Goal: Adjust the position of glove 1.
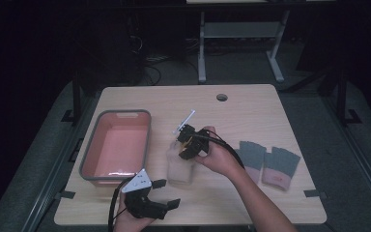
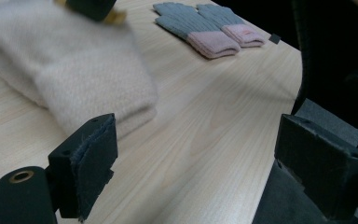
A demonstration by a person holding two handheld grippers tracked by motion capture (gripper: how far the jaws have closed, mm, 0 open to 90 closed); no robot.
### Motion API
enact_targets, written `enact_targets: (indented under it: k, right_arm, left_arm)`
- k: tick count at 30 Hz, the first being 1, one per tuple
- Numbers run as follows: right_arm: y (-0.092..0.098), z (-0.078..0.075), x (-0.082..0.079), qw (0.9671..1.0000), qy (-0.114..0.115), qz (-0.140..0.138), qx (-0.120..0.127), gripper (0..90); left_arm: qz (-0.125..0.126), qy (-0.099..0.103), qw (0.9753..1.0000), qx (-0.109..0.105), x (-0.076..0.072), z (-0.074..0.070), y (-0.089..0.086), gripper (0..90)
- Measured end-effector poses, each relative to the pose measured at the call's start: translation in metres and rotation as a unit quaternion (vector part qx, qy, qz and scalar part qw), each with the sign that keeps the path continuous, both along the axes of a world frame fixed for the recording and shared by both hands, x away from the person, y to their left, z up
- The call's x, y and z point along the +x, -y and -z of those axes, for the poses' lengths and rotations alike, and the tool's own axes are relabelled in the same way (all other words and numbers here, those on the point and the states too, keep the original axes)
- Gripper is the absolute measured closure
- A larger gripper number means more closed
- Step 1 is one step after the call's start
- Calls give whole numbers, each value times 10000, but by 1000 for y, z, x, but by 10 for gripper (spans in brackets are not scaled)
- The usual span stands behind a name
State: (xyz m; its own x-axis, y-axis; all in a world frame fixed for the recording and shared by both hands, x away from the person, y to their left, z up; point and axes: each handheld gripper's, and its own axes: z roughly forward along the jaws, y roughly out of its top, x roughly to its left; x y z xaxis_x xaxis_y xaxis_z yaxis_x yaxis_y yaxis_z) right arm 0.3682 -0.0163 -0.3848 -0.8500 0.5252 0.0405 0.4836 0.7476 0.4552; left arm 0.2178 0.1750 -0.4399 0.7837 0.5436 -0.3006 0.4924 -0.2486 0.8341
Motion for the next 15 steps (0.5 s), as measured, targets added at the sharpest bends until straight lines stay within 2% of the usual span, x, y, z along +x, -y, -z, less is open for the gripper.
enact_targets:
  k: [2,5,6,8,11,15]
  right_arm:
    - [-1,6,2,10000,-62,-2,-20,616]
    - [-3,24,6,9995,-249,5,-194,591]
    - [-2,30,7,9995,-240,35,-183,574]
    - [-1,30,7,9996,-255,68,-106,568]
    - [5,25,7,9995,-275,140,92,499]
    - [7,19,5,9996,-142,132,220,473]
  left_arm:
    - [15,0,10000,30,0,0,-1,132]
    - [28,6,10000,48,0,0,-1,132]
    - [26,6,10000,44,0,0,-1,132]
    - [30,2,10000,40,1,0,-1,132]
    - [35,10,10000,58,1,0,0,132]
    - [30,41,10000,60,1,1,0,134]
